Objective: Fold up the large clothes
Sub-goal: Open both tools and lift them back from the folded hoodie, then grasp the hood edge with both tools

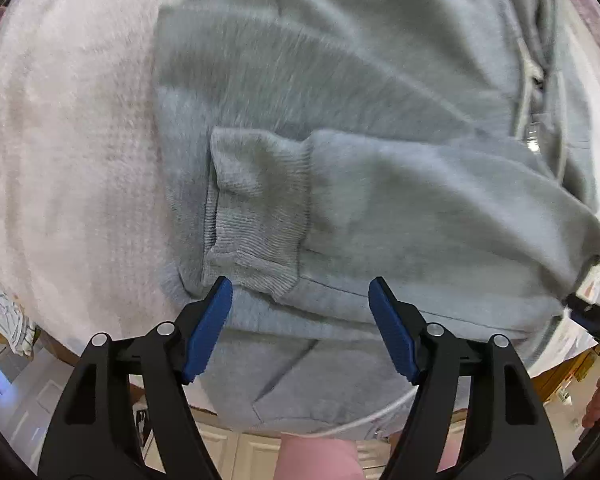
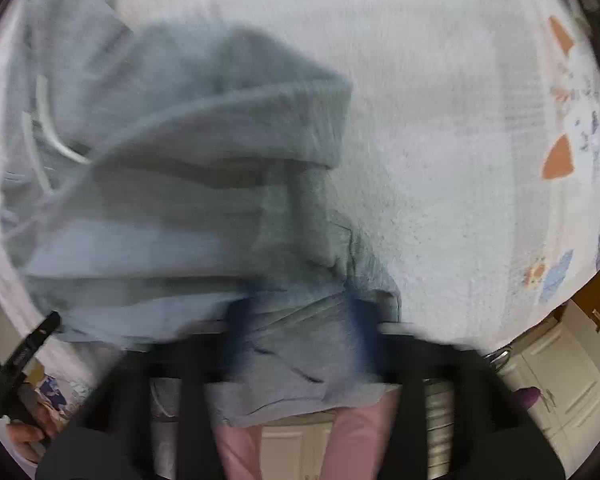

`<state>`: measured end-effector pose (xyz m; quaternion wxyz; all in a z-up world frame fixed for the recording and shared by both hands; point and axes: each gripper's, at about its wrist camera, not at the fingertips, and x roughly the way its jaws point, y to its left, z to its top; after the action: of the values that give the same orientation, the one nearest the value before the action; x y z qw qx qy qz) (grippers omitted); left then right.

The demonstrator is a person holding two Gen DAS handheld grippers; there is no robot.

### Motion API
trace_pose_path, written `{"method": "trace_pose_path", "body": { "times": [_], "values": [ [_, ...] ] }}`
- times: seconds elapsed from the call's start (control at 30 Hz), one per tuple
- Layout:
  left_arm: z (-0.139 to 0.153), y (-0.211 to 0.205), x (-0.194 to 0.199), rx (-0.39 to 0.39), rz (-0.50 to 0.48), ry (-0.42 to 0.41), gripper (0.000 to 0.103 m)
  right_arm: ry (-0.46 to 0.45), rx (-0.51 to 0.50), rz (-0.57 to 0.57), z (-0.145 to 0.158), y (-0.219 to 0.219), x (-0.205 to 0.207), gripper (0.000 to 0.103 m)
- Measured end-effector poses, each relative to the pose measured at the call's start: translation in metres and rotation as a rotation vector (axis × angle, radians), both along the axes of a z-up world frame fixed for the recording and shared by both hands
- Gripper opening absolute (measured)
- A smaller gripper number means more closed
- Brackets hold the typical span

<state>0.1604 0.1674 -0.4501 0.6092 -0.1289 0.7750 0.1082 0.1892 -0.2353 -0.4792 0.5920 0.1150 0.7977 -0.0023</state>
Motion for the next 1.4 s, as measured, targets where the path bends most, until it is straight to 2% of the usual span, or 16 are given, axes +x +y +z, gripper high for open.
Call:
{"method": "trace_pose_path", "body": {
  "times": [0.07, 0.17, 0.27, 0.4, 0.43, 0.5, 0.57, 0.67, 0.83, 1.0, 1.2, 1.33, 1.4],
  "values": [
    [0.016, 0.0, 0.008, 0.009, -0.012, -0.013, 0.075, -0.081, -0.002, 0.014, 0.029, 0.0, 0.005, 0.084],
    [0.043, -0.003, 0.021, 0.011, -0.016, -0.037, 0.078, -0.11, -0.013, 0.05, 0.057, 0.003, 0.008, 0.085],
    [0.067, -0.016, 0.021, 0.028, -0.023, -0.058, 0.079, -0.136, 0.033, 0.057, 0.073, 0.001, 0.012, 0.085],
    [0.089, -0.018, 0.032, 0.039, -0.015, -0.083, 0.081, -0.165, 0.043, 0.076, 0.087, -0.001, 0.021, 0.085],
    [0.09, -0.018, 0.033, 0.041, -0.012, -0.088, 0.081, -0.171, 0.053, 0.08, 0.091, -0.001, 0.025, 0.085],
    [0.093, -0.016, 0.035, 0.046, -0.007, -0.099, 0.081, -0.181, 0.056, 0.081, 0.086, 0.028, 0.038, 0.085],
    [0.087, -0.019, 0.031, 0.051, -0.004, -0.114, 0.081, -0.196, 0.082, 0.075, 0.091, 0.029, 0.046, 0.085],
    [0.091, -0.015, 0.047, 0.056, -0.004, -0.141, 0.083, -0.228, 0.11, 0.065, 0.098, 0.035, 0.067, 0.085],
    [0.09, -0.012, 0.093, 0.052, 0.001, -0.185, 0.083, -0.268, 0.146, 0.024, 0.104, 0.045, 0.109, 0.085],
    [0.085, -0.015, 0.166, 0.023, -0.023, -0.253, 0.083, -0.291, 0.17, 0.011, 0.099, 0.058, 0.161, 0.085],
    [0.065, -0.013, 0.256, -0.017, -0.024, -0.309, 0.083, -0.326, 0.197, 0.038, 0.084, 0.081, 0.246, 0.085],
    [0.042, -0.011, 0.311, -0.045, -0.009, -0.335, 0.083, -0.339, 0.194, 0.059, 0.064, 0.102, 0.31, 0.085],
    [0.035, -0.011, 0.336, -0.075, 0.005, -0.367, 0.083, -0.345, 0.208, 0.057, 0.056, 0.108, 0.33, 0.085]
  ]
}}
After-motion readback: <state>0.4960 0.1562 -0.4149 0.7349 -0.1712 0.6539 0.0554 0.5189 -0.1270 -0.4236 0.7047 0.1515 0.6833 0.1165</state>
